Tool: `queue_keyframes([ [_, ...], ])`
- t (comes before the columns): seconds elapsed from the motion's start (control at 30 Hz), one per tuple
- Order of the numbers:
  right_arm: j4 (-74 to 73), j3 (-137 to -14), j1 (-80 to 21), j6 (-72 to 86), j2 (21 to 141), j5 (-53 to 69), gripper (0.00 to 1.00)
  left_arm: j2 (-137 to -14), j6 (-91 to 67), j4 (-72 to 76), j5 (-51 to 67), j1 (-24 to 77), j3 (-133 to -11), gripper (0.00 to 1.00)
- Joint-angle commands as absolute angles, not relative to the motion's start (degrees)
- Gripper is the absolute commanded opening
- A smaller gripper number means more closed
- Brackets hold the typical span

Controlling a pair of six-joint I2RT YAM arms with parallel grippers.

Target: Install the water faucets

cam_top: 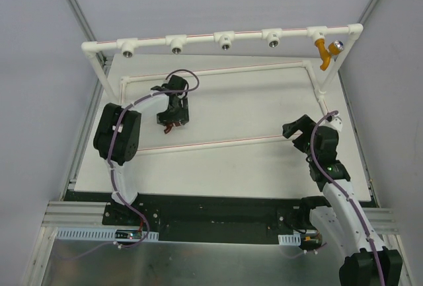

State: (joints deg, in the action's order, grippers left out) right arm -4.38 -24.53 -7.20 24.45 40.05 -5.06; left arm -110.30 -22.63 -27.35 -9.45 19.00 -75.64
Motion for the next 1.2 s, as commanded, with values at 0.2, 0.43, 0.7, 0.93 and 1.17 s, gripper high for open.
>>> queue_keyframes([
  [0.2,-6.59,-24.87,-7.73,26.28,36.74,-2.64,0.94,-116.80,-36.29,-28.21,-7.30,29.61,-87.52,0.69],
  [0.43,-7.47,-24.70,-7.91,26.54,36.12,-2.64,0.94,-122.08,-42.71,-28.21,-7.73,33.66,-95.36,0.80],
  [0.7,-8.09,-24.79,-8.26,26.46,36.39,-2.37,0.94,-122.70,-43.07,-28.21,-6.77,34.28,-96.95,0.99],
  [0.93,-5.80,-25.31,-10.63,23.65,39.54,-2.46,0.94,-112.96,-39.56,-28.13,-10.45,34.19,-92.12,0.99],
  [1.17,-2.64,-30.49,-22.66,20.57,49.55,-7.55,0.98,-99.86,-36.65,-27.51,-10.81,32.61,-84.04,0.99],
])
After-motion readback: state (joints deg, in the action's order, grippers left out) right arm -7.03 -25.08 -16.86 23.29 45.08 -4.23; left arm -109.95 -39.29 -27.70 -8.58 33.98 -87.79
